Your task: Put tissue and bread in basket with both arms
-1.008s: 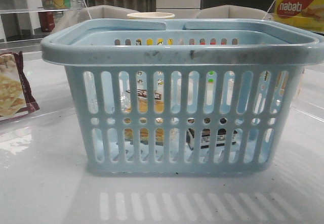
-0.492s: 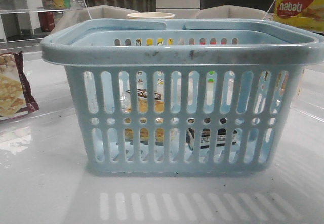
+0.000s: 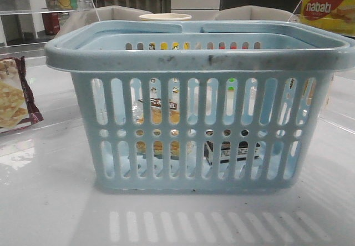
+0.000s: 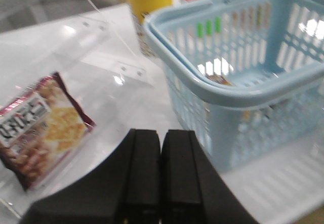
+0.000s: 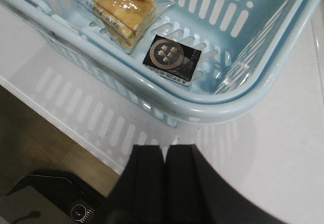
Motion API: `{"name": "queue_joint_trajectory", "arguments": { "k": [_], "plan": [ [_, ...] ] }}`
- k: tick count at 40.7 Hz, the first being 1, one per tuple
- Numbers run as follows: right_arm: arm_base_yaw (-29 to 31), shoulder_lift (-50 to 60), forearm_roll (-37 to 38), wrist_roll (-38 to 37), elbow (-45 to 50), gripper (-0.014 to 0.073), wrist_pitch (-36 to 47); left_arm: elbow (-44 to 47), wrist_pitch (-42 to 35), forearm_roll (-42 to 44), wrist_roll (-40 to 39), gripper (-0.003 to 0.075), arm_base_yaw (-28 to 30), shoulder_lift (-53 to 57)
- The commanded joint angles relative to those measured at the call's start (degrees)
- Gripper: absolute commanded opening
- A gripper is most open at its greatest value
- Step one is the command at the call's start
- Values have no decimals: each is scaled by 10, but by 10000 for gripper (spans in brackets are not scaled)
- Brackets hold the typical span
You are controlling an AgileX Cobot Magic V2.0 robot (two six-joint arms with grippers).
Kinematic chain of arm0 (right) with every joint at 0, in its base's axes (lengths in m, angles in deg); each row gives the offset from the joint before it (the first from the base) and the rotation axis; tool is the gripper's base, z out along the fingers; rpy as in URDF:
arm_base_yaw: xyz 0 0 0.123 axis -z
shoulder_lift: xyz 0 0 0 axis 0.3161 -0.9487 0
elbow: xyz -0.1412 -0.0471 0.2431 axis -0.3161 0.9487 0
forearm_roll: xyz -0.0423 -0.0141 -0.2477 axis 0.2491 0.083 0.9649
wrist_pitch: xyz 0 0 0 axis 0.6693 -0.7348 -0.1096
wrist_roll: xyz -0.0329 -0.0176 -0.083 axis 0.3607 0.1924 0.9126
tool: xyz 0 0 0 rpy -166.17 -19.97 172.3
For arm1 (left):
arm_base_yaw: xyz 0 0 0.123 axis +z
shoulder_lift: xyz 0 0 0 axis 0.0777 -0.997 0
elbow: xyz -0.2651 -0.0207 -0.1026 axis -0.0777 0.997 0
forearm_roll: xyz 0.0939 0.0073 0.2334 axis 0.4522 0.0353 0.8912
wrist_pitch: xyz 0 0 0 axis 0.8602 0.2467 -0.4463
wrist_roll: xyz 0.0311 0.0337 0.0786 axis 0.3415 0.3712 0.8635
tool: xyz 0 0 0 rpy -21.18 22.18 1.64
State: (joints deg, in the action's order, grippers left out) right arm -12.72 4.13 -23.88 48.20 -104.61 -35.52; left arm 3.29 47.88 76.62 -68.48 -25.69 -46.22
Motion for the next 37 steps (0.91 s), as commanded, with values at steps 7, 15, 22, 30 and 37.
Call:
{"name": "queue_joint_trajectory", "arguments": {
  "k": [7,15,22,30,37],
  "plan": [
    [0,3,6,7,-15,57,33,158,-239,-8,1,91,137,122],
    [0,3,6,7,-15,57,33,235,-274,-27,1,91,169,178],
    [0,3,6,7,-15,57,32,262,-308,-27,1,91,167,188],
    [0,3,6,7,-15,57,28,262,-331,-26,1,91,158,187],
    [0,3,6,7,-15,57,28,262,-329,-26,1,91,158,186]
  ]
}}
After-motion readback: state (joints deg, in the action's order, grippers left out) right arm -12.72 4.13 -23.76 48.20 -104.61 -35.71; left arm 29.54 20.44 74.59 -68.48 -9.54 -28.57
